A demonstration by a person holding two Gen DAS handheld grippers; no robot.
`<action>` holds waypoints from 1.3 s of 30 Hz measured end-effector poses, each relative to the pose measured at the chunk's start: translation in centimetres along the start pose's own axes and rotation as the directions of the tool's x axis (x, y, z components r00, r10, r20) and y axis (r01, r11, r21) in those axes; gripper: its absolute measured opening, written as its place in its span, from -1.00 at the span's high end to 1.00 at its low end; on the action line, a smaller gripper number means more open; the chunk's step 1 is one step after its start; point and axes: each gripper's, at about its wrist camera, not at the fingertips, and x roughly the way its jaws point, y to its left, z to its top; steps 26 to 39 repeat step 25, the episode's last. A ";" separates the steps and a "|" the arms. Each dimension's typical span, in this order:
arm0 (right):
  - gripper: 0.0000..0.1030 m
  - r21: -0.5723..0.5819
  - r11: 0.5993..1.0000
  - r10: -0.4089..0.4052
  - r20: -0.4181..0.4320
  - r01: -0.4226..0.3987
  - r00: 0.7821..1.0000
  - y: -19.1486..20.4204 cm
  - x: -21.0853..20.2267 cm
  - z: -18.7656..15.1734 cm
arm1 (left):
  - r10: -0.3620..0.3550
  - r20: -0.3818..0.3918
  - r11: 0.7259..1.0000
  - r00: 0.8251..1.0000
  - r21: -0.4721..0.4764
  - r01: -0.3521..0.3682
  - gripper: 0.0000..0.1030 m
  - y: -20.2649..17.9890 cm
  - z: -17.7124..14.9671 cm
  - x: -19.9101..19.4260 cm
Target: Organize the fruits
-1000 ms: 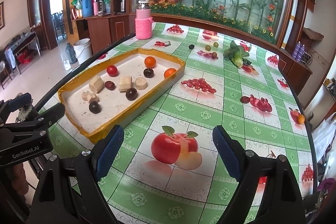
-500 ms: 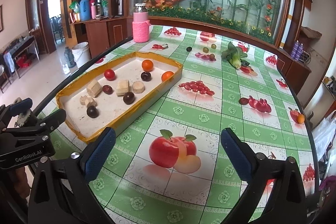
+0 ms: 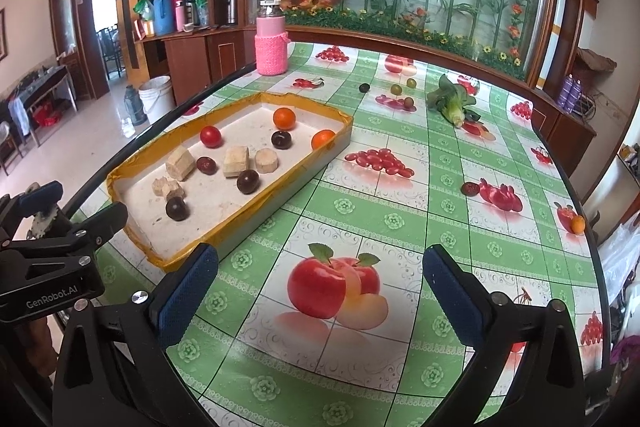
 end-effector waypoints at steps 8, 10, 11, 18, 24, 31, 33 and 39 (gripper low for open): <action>-1.00 0.010 1.000 -0.001 -0.018 0.001 1.000 -0.2 0.4 -0.1 | -0.007 0.001 1.000 1.000 0.005 0.007 -0.99 -0.2 -0.1 0.1; -1.00 0.011 1.000 -0.001 -0.020 0.001 1.000 -0.3 0.4 -0.1 | -0.007 0.014 1.000 1.000 0.004 0.007 -0.99 -0.2 -0.2 0.0; -1.00 0.013 1.000 -0.001 -0.021 0.002 1.000 -0.3 0.4 -0.2 | -0.008 0.017 1.000 1.000 0.000 0.008 -0.99 -0.2 -0.2 0.0; -1.00 0.017 1.000 -0.005 -0.024 0.005 1.000 -0.5 0.3 -0.2 | -0.015 0.031 1.000 0.999 -0.009 0.016 -0.99 -0.2 -0.2 -0.3; -1.00 0.016 1.000 -0.005 -0.025 0.006 1.000 -0.6 0.3 -0.2 | -0.009 0.021 1.000 1.000 -0.003 0.009 -0.99 -0.5 -0.1 -0.2; -1.00 0.016 1.000 -0.005 -0.025 0.006 1.000 -0.6 0.3 -0.2 | -0.006 0.020 1.000 1.000 0.000 0.006 -0.99 -0.6 -0.1 -0.3; -1.00 0.016 1.000 -0.005 -0.025 0.006 1.000 -0.6 0.3 -0.2 | -0.006 0.020 1.000 1.000 0.000 0.006 -0.99 -0.6 -0.1 -0.3; -1.00 0.016 1.000 -0.005 -0.025 0.006 1.000 -0.6 0.3 -0.2 | -0.006 0.020 1.000 1.000 0.000 0.006 -0.99 -0.6 -0.1 -0.3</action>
